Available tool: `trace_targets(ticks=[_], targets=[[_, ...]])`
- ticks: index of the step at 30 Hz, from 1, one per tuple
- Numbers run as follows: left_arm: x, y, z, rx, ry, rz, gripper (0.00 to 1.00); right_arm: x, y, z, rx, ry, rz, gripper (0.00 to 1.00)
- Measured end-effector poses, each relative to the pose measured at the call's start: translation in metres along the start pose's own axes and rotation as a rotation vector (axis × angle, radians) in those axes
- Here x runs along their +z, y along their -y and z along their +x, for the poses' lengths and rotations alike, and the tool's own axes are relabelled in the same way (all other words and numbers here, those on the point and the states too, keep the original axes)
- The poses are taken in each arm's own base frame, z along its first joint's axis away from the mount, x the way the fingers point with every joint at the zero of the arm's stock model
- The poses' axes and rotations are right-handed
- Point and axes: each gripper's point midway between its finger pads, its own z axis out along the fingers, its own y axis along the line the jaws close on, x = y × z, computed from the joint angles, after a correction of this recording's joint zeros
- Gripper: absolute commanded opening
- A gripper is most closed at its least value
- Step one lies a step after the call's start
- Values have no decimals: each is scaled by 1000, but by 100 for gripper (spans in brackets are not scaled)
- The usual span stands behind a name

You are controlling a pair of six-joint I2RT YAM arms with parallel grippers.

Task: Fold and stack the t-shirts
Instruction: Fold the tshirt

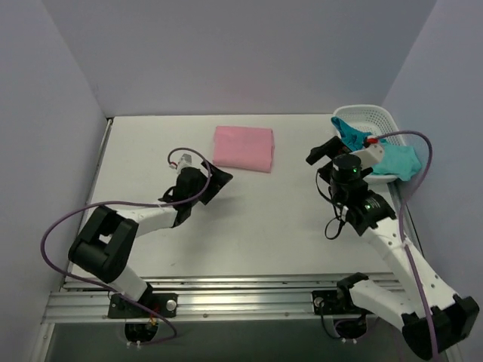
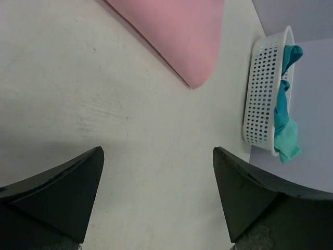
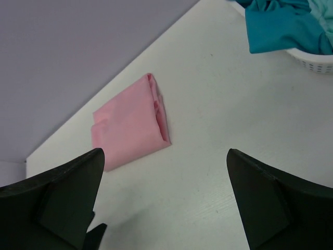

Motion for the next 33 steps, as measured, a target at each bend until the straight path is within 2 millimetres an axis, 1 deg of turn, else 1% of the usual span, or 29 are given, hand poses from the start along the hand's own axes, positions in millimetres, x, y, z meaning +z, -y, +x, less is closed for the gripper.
trace_targets(ticks=[1,2,4,5,7,9,11,15,18,20,26,28,31,33], targets=[[1,1,15,-5,19,-20,95,-11,0,-9,16,21,-23,100],[2,4,23,-17,40,-27,95,-22,0,-17,30,40,-44,100],[9,16,29,-49,108,-26,95,-40,-1,-32,52,74,-81,100],[14,22,31,-70,137,-19,95,-46,0,-36,55,82,-89,100],[29,32,37,-111,186,-8,96,-56,4,-41,48,90,-97,100],[48,38,44,-147,227,5,97,-64,9,-43,40,92,-99,100],[63,36,51,-170,258,13,97,-70,13,-43,25,88,-98,100],[89,24,60,-220,308,-9,96,-84,22,-46,8,90,-101,100],[104,25,56,-271,348,-17,96,-92,25,-50,-3,95,-103,100],[112,33,50,-306,380,-8,95,-95,25,-53,-9,99,-102,100],[129,61,26,-371,446,24,95,-101,31,-55,-30,102,-94,100],[136,66,17,-381,461,29,95,-102,33,-55,-32,106,-90,100],[144,67,10,-388,474,26,95,-103,37,-56,-44,107,-75,100],[145,64,8,-387,478,16,96,-104,38,-57,-51,110,-70,100]])
